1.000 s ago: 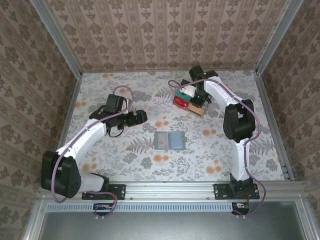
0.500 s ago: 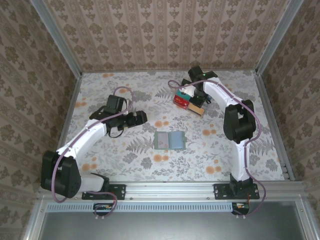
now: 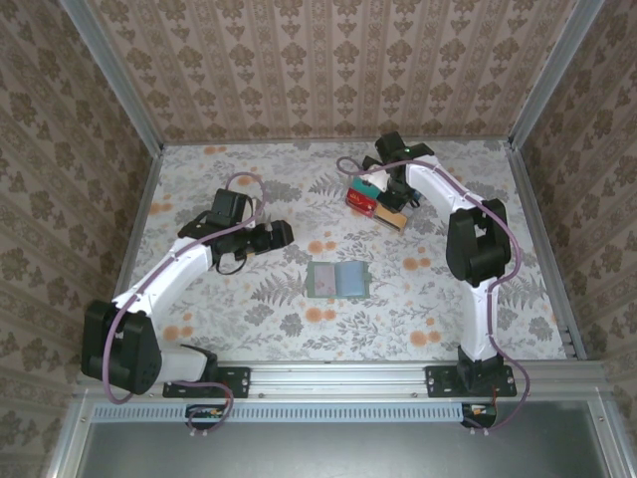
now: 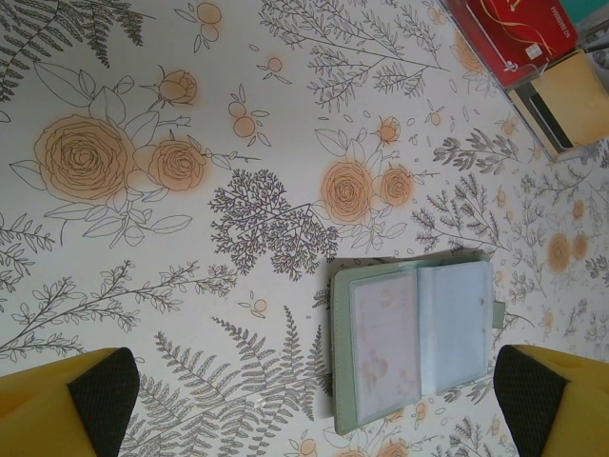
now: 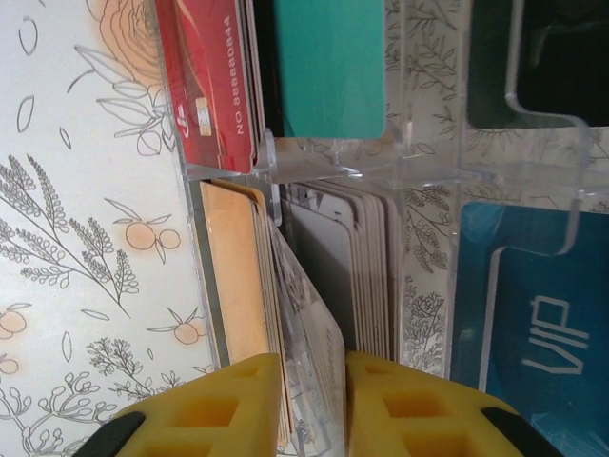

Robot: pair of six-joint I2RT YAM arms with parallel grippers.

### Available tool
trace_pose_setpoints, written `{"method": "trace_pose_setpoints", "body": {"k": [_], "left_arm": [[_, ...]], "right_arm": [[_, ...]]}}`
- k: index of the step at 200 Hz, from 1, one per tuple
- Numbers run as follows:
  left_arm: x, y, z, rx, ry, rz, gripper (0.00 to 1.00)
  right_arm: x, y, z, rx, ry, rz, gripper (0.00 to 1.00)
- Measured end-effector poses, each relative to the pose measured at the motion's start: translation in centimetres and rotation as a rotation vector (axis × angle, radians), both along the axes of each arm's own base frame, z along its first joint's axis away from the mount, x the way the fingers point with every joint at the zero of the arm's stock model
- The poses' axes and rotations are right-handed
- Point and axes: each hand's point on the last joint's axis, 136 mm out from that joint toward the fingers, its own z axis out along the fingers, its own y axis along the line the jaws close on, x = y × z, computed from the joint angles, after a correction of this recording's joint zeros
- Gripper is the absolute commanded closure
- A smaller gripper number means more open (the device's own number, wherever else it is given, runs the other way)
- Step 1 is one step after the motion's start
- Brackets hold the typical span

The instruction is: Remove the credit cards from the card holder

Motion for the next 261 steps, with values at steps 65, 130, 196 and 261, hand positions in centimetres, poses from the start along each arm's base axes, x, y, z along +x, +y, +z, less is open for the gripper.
{"method": "trace_pose_setpoints", "body": {"k": [65, 130, 196, 261], "left_arm": [[0.0, 0.0, 0.0, -0.001, 0.000, -0.001, 0.00], [-0.1, -0.2, 0.1, -0.010, 0.003, -0.006, 0.00], [0.0, -0.4, -0.6, -0.010, 0.025, -0.009, 0.00], [0.0, -0.4, -0.7, -0.013, 0.029, -0.008, 0.00]], "right_arm": [[0.6, 0.2, 2.5, 0.053, -0.086, -0.056, 0.66], [0.5, 0.2, 3.6, 0.172, -0.119, -0.158, 0.51], [-0.4, 0.7, 5.8, 0.307, -0.124, -0.207, 0.56], [0.9, 0.6, 3.1, 0.293, -0.036, -0.222, 0.65]]}}
